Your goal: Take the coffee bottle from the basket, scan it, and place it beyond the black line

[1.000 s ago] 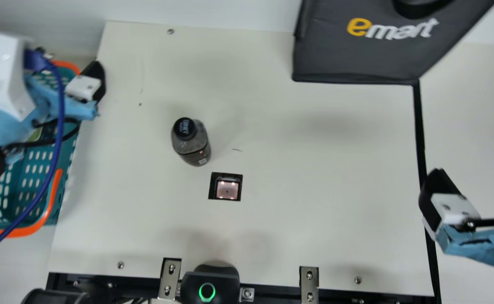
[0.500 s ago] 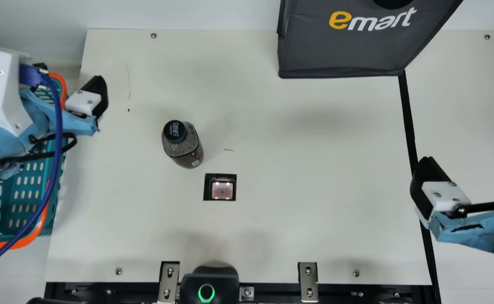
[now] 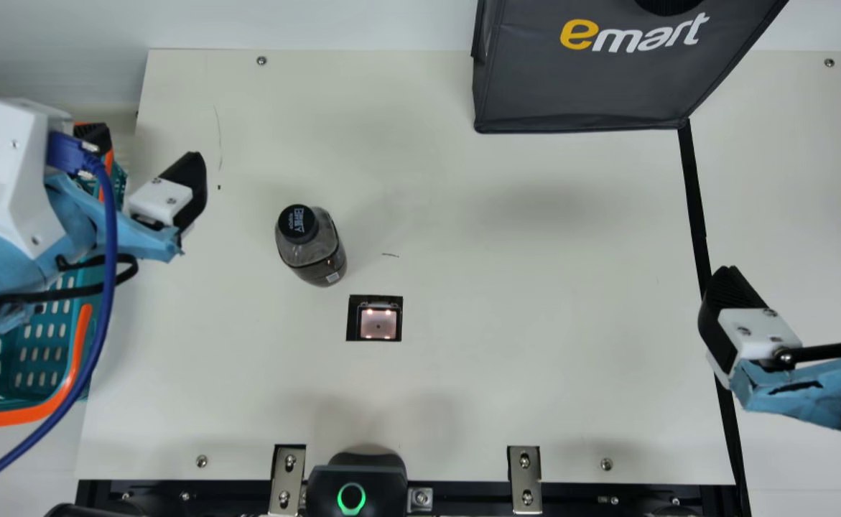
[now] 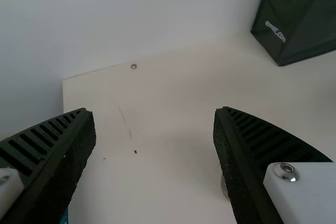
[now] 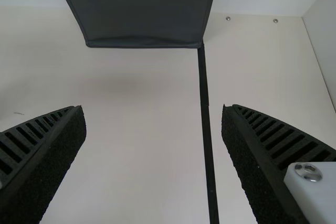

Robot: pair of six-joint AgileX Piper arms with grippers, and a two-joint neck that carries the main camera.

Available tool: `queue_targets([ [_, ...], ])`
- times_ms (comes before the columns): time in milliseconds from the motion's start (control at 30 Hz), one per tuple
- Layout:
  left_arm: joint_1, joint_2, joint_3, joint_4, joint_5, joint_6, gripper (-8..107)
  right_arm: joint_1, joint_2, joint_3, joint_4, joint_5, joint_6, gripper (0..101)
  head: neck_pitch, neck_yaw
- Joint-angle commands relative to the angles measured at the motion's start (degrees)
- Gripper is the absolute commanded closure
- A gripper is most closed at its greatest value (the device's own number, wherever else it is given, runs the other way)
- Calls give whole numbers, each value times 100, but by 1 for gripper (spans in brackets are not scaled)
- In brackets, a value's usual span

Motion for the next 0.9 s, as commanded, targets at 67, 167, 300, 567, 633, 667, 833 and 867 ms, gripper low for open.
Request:
queue_targets([
  [67, -178, -78, -49, -1, 246, -121, 9, 0, 0, 0, 0, 0, 0, 10, -148, 0],
  [167, -307, -101, -109, -32, 403, -174, 9, 0, 0, 0, 0, 0, 0, 10, -148, 0],
  [300, -440, -75, -236, -137, 615, -149, 9, 0, 0, 0, 0, 0, 0, 10, -148, 0],
  [567, -485, 75, -546, -492, 1124, 203, 9, 0, 0, 0, 0, 0, 0, 10, -148, 0],
  [633, -433, 115, -630, -588, 1278, 325, 9, 0, 0, 0, 0, 0, 0, 10, -148, 0],
  [667, -411, 135, -674, -623, 1353, 374, 9, 0, 0, 0, 0, 0, 0, 10, -148, 0],
  [833, -247, 241, -888, -830, 1751, 621, 9, 0, 0, 0, 0, 0, 0, 10, -148, 0],
  [867, -221, 259, -926, -865, 1826, 660, 9, 0, 0, 0, 0, 0, 0, 10, -148, 0],
])
